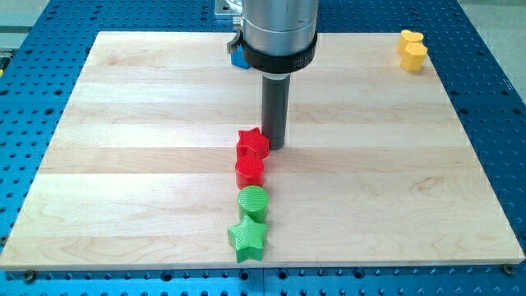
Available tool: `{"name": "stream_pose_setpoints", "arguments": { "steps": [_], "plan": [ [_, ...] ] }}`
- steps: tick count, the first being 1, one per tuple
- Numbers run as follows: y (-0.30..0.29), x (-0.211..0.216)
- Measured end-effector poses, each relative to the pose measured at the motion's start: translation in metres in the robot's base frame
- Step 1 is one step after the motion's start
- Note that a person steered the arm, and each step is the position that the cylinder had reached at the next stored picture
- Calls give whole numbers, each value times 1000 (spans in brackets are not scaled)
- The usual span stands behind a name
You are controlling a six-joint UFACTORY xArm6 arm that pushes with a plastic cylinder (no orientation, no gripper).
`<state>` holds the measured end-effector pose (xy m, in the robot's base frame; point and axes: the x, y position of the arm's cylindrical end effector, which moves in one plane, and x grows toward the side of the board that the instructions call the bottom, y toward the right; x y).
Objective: Slide the triangle close to the cube
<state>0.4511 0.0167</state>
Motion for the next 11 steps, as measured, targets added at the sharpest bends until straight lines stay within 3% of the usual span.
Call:
{"name": "stream_pose_setpoints", "arguments": {
  "steps": [1, 3, 6, 7, 9, 11],
  "plan": [
    [0, -1],
    [7, -92],
    [58, -147],
    [69, -187],
    [10, -201],
    [3, -201]
  ]
}}
